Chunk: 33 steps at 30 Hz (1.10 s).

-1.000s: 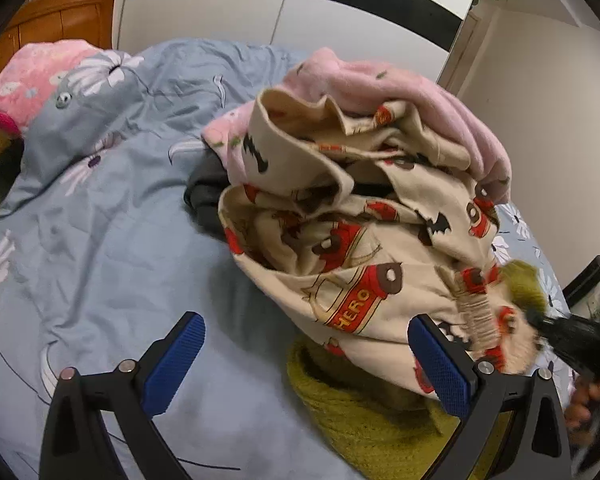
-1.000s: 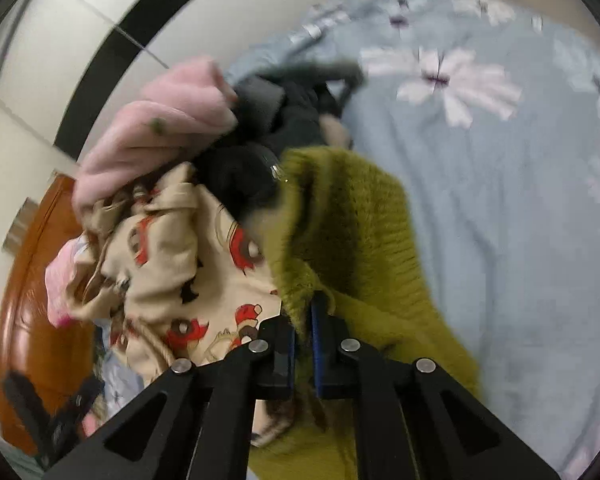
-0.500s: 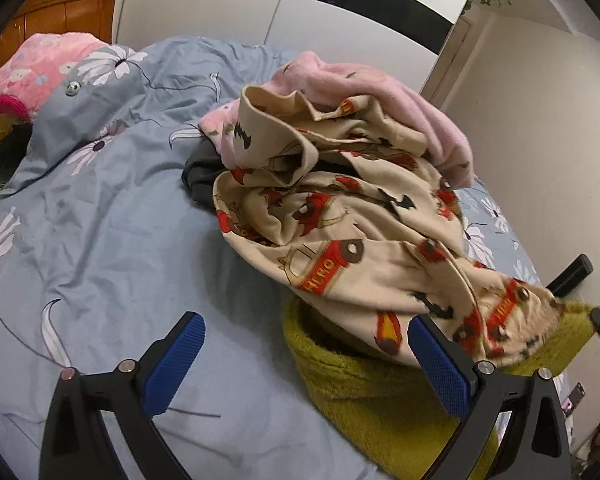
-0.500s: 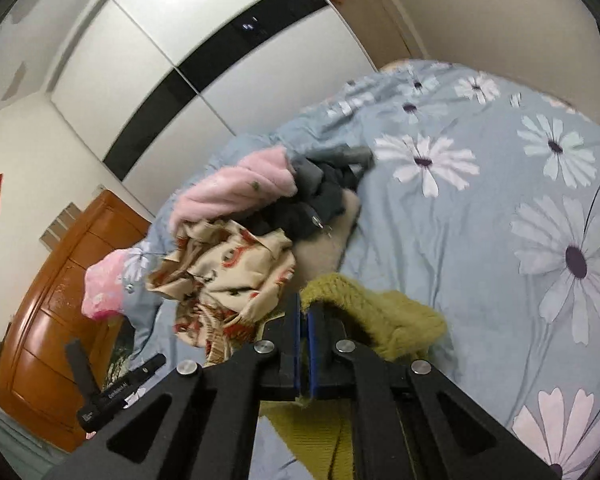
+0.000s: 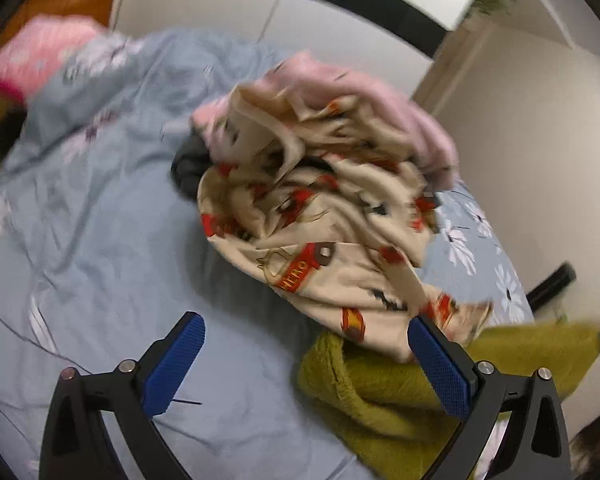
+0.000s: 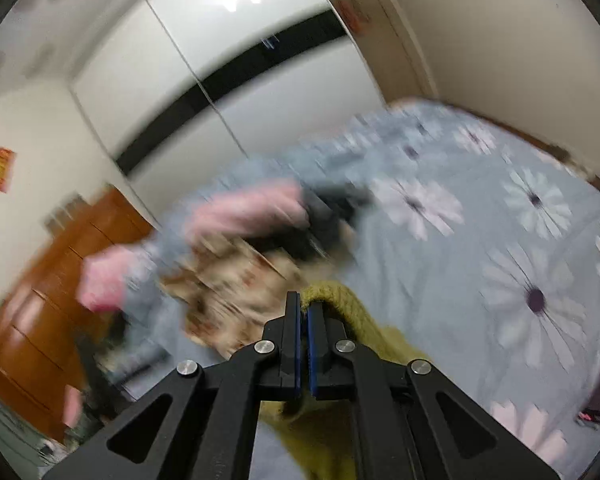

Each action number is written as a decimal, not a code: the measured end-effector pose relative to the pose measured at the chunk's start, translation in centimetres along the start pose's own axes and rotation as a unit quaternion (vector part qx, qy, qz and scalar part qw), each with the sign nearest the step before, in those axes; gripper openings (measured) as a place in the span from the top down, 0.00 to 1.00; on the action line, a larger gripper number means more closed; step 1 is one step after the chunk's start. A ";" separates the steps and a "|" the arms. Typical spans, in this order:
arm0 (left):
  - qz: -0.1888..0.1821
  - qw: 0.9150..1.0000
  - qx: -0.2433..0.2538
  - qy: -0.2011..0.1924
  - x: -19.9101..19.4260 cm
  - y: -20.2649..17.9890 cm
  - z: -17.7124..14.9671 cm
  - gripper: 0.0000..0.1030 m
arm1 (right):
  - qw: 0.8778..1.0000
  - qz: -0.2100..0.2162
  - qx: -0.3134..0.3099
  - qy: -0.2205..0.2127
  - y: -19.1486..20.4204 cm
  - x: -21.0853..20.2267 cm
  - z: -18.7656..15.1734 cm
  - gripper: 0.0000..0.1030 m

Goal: Fold clothes
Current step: 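Drag the green sweater with the right gripper onto open duvet beside the pile, then grasp the cream printed shirt with the left gripper and lift it away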

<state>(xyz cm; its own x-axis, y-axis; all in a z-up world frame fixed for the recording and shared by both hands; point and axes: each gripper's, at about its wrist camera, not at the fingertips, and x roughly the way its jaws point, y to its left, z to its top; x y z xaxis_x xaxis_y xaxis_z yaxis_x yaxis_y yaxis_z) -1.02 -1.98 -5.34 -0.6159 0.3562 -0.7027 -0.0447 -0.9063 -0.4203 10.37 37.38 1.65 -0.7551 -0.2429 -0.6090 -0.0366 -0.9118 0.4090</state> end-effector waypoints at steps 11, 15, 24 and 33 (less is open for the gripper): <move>-0.062 0.994 -0.068 0.061 10.9 0.3 1.1 0.00 | 0.994 -0.052 0.041 0.084 -5.6 6.2 -3.9 0.95; -0.047 0.994 -0.061 0.079 13.1 -0.6 0.3 0.07 | 0.994 -0.056 0.040 0.089 -5.5 7.1 -3.7 0.95; -0.043 0.997 -0.022 0.062 11.1 -3.0 1.3 0.92 | 0.994 -0.052 0.040 0.090 -5.9 7.6 -4.1 0.95; -0.073 0.993 0.074 -0.064 3.6 -8.6 7.8 0.97 | 0.994 -0.043 0.049 0.085 -6.8 7.4 -4.3 0.95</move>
<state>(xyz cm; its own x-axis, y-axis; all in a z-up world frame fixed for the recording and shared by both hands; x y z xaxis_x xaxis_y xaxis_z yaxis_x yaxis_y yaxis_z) -9.01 5.31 0.20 -0.6890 0.4625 -0.5579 -0.2491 -0.8741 -0.4170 7.81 40.33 -8.51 -0.6257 -0.2249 -0.7469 -0.1669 -0.8967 0.4099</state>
